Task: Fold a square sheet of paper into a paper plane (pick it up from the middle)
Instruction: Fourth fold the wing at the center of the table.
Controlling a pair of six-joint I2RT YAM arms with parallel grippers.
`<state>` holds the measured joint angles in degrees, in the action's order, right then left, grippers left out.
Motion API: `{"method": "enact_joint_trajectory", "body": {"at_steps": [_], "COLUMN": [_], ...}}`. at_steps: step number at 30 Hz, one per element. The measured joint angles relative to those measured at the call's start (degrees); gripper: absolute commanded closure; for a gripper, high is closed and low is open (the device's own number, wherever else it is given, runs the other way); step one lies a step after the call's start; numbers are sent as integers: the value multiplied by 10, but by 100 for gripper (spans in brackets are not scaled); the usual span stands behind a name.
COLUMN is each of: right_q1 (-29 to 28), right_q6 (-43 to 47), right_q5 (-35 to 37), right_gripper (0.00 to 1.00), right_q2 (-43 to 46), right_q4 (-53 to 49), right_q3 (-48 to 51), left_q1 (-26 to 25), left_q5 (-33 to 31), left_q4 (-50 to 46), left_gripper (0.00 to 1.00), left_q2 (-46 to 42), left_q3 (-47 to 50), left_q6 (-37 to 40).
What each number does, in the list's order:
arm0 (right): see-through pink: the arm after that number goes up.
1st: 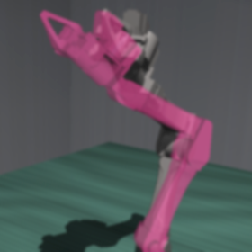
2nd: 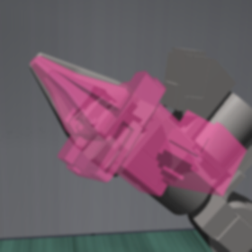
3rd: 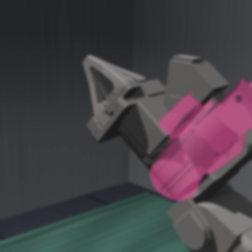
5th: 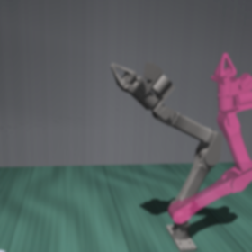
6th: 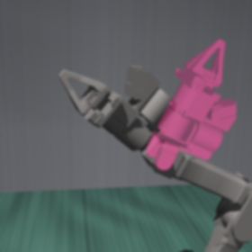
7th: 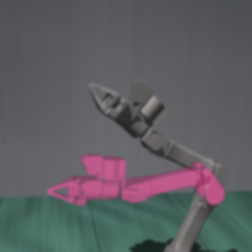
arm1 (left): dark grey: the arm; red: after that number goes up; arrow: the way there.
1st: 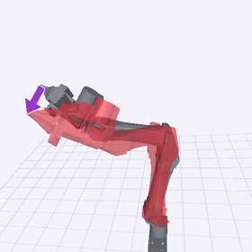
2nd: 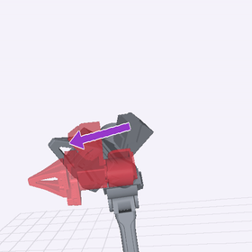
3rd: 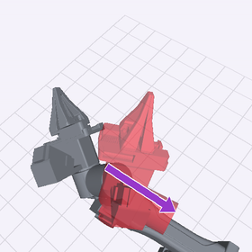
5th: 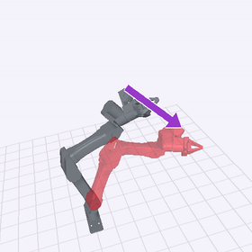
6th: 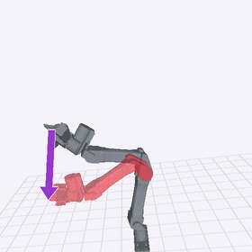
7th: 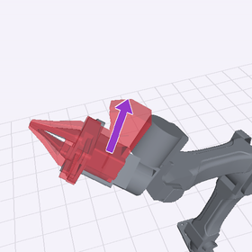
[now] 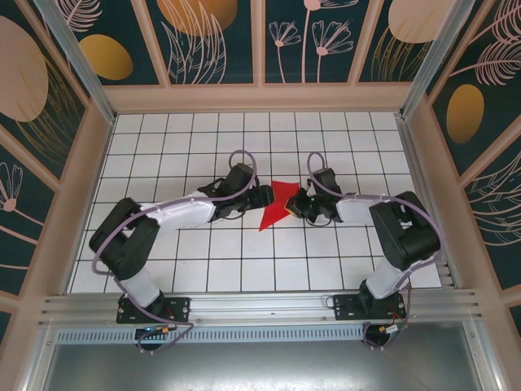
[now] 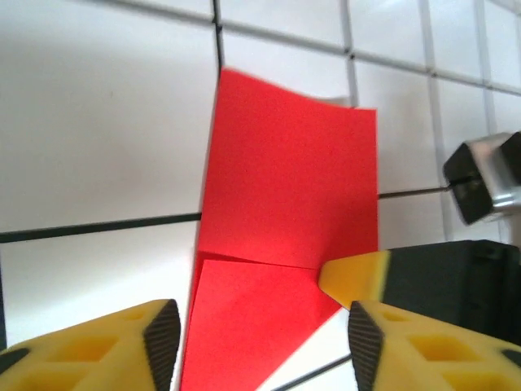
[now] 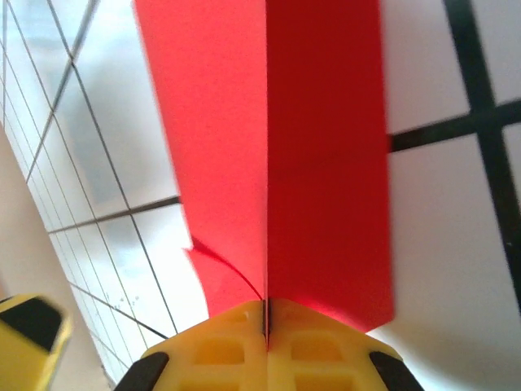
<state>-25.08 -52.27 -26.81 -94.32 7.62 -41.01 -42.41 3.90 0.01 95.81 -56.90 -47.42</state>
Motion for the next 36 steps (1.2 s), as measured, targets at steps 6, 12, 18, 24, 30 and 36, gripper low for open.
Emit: {"method": "enact_joint_trajectory", "body": {"at_steps": [6, 12, 18, 24, 30, 36], "right_q1": [-2, -23, -29, -25, -14, -8], "right_q6": [-16, -83, -144, -192, -208, -208], "right_q5": [68, 104, 119, 118, 112, 95], "right_gripper": [100, 100, 100, 100, 100, 100], "right_q2": [54, 61, 61, 57, 48, 42], "right_q4": [-72, -108, -127, -147, -178, -186], "right_q3": [-40, -39, -39, -40, -54, -69], "left_q1": [4, 4, 4, -2, -17, -31], "left_q5": [-15, 7, 40, 48, 37, 49], "left_q4": [37, 107, 185, 233, 234, 240], "left_gripper": [13, 11, 17, 19, 19, 19], "left_q2": [-68, -74, -74, -52, 6, 48], "left_q3": [29, 91, 145, 151, 127, 104], "left_q6": [43, 120, 190, 254, 315, 366]}}
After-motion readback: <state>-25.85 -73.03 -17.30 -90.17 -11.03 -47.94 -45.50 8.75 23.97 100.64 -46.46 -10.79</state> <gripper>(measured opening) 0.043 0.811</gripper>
